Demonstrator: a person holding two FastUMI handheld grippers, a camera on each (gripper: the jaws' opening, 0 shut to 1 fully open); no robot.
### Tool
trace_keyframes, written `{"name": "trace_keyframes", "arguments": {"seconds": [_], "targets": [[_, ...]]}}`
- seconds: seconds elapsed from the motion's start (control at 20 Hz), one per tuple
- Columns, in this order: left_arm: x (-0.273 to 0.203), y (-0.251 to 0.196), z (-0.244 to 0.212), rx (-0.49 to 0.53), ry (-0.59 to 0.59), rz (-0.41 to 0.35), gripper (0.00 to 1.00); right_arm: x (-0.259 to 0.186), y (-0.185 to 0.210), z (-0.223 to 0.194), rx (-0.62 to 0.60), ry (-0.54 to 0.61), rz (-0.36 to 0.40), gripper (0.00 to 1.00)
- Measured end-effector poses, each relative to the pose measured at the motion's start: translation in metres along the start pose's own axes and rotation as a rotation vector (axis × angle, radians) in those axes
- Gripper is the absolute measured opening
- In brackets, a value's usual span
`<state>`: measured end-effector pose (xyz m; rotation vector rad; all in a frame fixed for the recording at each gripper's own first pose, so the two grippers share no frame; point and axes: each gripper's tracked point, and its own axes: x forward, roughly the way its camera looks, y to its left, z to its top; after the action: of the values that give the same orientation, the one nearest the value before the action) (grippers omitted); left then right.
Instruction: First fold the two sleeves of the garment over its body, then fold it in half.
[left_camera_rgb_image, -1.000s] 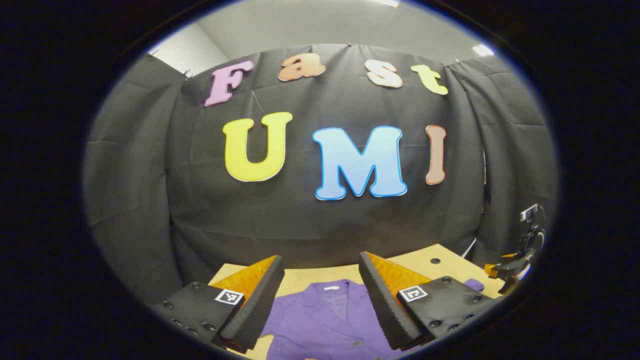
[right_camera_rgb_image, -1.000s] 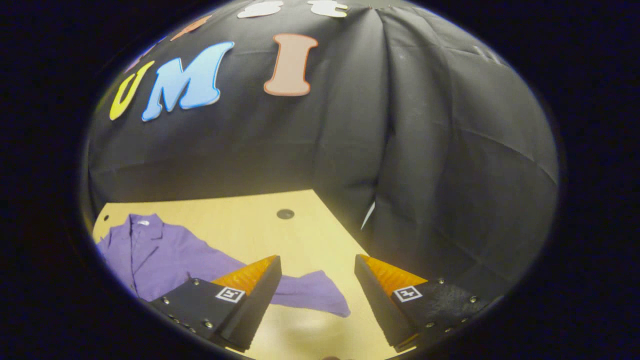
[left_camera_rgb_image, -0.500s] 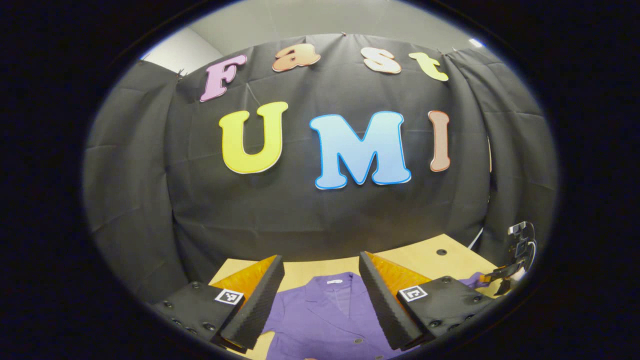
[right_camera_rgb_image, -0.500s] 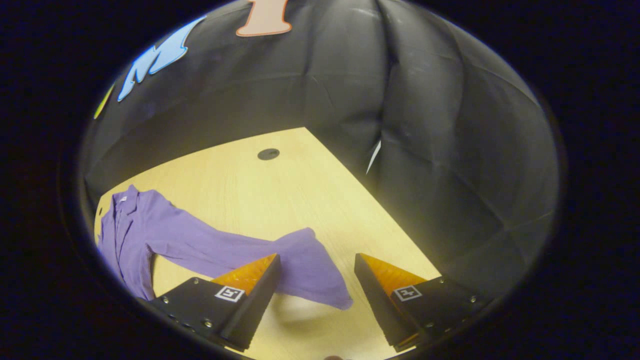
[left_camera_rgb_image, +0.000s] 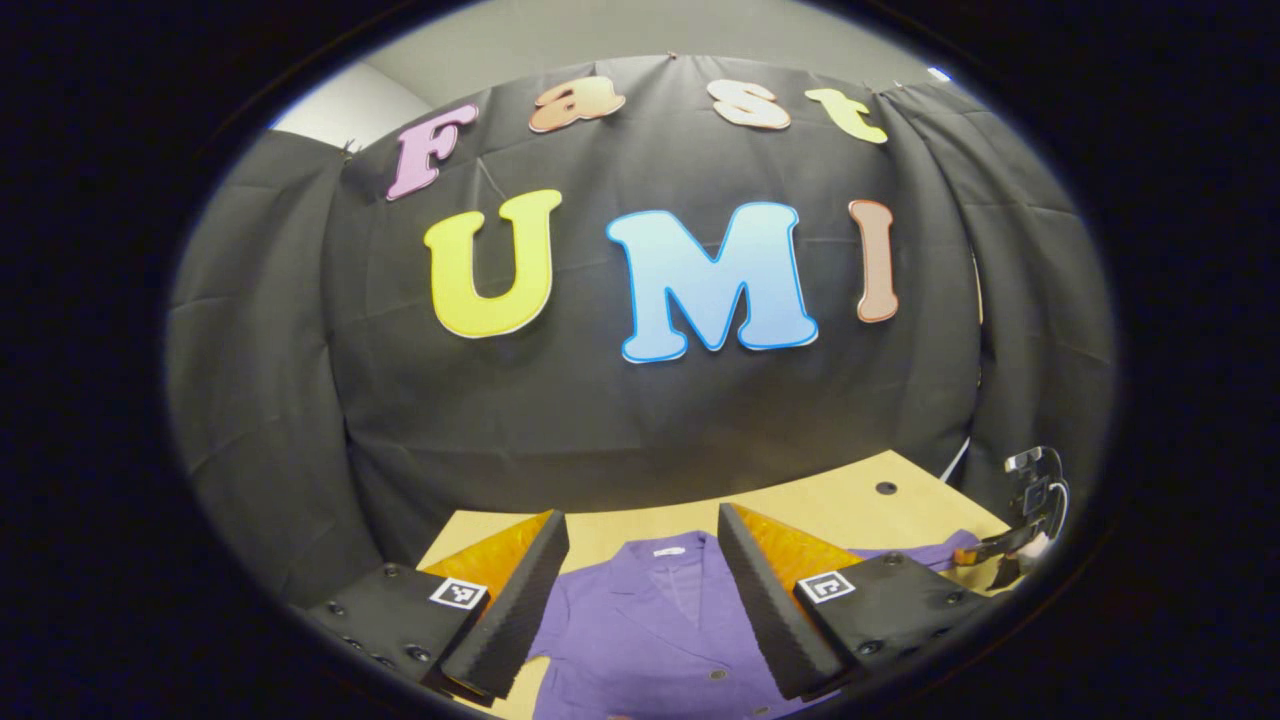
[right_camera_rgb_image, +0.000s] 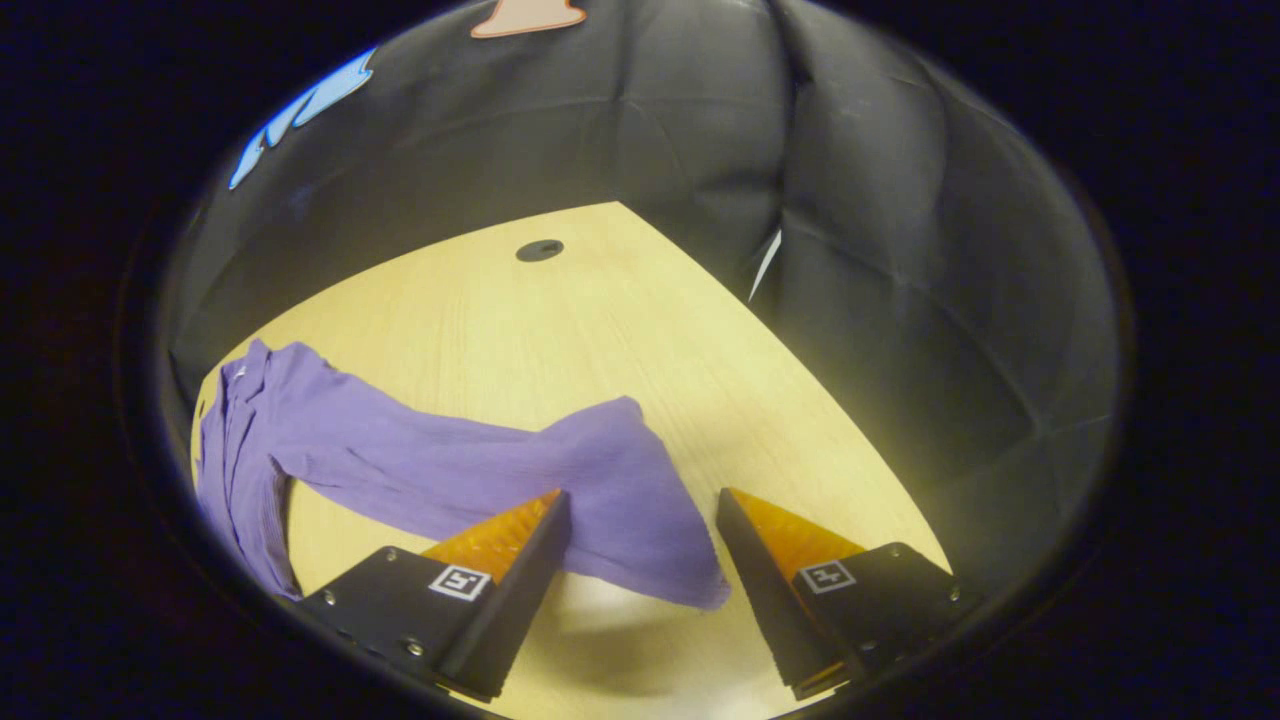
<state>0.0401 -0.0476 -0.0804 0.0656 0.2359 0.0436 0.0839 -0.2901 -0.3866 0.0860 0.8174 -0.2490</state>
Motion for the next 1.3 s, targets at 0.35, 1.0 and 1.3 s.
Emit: {"name": "trace_keyframes", "arguments": {"seconds": [0.35,1.0,1.3], "targets": [[0.002,-0.004,-0.010,-0.014,0.013,-0.010,0.99,-0.004,0.018,-0.003,0.021,0.049,0.035,0.20],[-0.016,0.042,-0.024,-0.032,0.015,0.039,0.99,-0.025,0.045,0.022,0.126,0.028,0.116,0.03],[-0.023,0.060,-0.029,-0.031,0.013,0.030,0.97,-0.066,0.106,0.055,0.141,-0.037,0.284,0.03]]}}
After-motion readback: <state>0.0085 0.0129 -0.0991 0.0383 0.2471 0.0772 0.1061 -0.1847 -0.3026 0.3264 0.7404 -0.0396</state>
